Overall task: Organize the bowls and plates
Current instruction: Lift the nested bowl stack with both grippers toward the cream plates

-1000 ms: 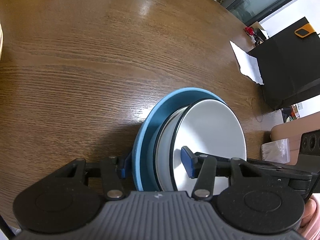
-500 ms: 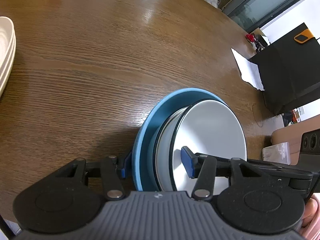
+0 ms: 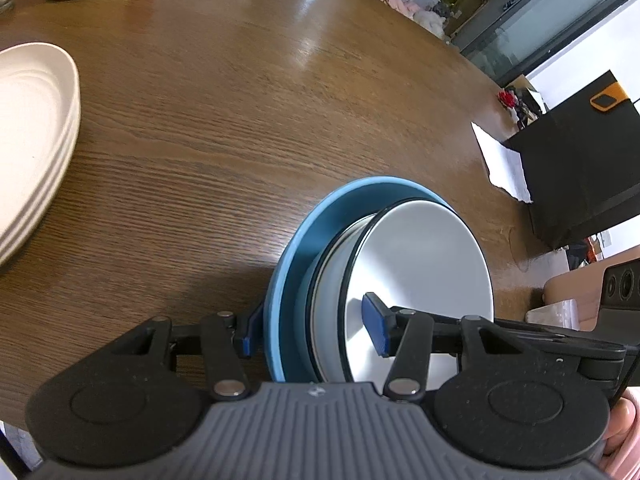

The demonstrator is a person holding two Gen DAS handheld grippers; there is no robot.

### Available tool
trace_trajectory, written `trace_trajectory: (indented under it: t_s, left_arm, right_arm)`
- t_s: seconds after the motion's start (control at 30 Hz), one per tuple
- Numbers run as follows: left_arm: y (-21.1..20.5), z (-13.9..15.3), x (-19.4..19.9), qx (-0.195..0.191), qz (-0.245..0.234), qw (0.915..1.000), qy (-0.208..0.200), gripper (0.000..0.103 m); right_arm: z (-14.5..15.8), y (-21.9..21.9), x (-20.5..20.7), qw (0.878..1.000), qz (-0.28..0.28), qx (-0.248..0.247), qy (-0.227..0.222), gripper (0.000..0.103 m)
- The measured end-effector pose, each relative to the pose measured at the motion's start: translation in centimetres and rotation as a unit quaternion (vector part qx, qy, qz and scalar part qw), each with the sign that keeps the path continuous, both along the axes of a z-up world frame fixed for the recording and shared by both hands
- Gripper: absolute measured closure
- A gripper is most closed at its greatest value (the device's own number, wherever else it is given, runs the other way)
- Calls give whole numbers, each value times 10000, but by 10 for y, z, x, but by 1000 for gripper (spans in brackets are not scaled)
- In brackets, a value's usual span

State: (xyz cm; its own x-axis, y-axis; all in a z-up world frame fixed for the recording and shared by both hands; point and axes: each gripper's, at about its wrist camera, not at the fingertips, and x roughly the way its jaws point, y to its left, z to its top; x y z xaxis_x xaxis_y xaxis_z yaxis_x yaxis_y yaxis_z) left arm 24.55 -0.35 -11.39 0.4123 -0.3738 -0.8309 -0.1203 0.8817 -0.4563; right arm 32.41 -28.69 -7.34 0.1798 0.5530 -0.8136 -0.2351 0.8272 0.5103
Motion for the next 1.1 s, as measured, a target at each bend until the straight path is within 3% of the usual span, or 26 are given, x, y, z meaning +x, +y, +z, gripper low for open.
trace_trajectory:
  t_s: [1.1]
  left_arm:
    - [112,33,-29,16,679,9972,-320,52]
  right_arm:
    - [29,127,4,9973,677,36,-287,59]
